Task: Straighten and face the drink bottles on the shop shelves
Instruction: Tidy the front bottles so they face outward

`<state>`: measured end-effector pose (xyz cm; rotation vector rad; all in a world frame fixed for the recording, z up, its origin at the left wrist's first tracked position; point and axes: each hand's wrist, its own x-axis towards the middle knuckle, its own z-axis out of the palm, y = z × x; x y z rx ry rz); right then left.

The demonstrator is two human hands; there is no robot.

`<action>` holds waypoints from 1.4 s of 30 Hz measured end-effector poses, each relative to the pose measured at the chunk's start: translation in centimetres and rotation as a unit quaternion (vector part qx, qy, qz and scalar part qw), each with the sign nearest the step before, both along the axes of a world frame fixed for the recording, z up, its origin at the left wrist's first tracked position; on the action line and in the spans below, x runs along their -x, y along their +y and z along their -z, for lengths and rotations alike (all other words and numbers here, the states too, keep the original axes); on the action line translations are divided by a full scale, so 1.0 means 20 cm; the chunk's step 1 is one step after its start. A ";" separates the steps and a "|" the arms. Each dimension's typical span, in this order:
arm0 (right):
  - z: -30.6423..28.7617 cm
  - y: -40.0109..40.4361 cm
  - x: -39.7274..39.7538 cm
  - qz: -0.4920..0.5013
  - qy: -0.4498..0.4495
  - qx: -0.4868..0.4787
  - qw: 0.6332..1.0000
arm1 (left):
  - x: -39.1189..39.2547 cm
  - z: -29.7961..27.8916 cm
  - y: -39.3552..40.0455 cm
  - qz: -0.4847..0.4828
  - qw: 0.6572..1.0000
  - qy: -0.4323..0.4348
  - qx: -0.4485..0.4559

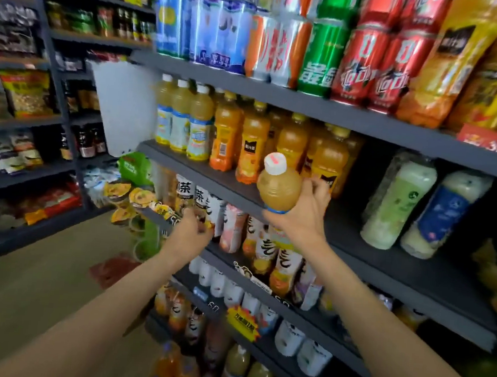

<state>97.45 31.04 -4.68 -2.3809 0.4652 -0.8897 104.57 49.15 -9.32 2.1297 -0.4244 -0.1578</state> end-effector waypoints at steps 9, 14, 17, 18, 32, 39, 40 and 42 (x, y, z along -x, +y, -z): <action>-0.10 -0.21 0.13 0.072 -0.043 -0.155 0.984 | -0.18 -0.14 -0.40 0.282 0.956 -0.076 0.019; -0.09 -0.17 0.14 0.108 -0.090 -0.075 0.987 | -0.11 -0.13 -0.53 0.432 0.897 -0.096 -0.001; -0.12 -0.13 0.10 0.119 -0.124 -0.043 0.984 | -0.14 -0.14 -0.53 0.414 0.902 -0.116 0.047; -0.13 -0.12 0.08 0.123 -0.134 -0.038 0.983 | -0.17 -0.14 -0.54 0.408 0.903 -0.122 0.065; -0.05 0.16 -0.61 -0.056 -0.026 0.018 0.998 | -0.80 -0.07 -0.12 0.235 0.944 -0.226 0.053; -0.08 0.44 -1.19 -0.013 -0.053 0.054 0.997 | -1.40 -0.08 0.12 0.068 0.975 -0.200 0.071; -0.08 0.48 -1.28 0.009 -0.050 0.049 0.998 | -1.48 -0.09 0.14 0.067 0.977 -0.197 0.044; -0.07 0.54 -1.44 0.051 -0.050 0.036 0.997 | -1.64 -0.10 0.16 0.091 0.975 -0.204 0.004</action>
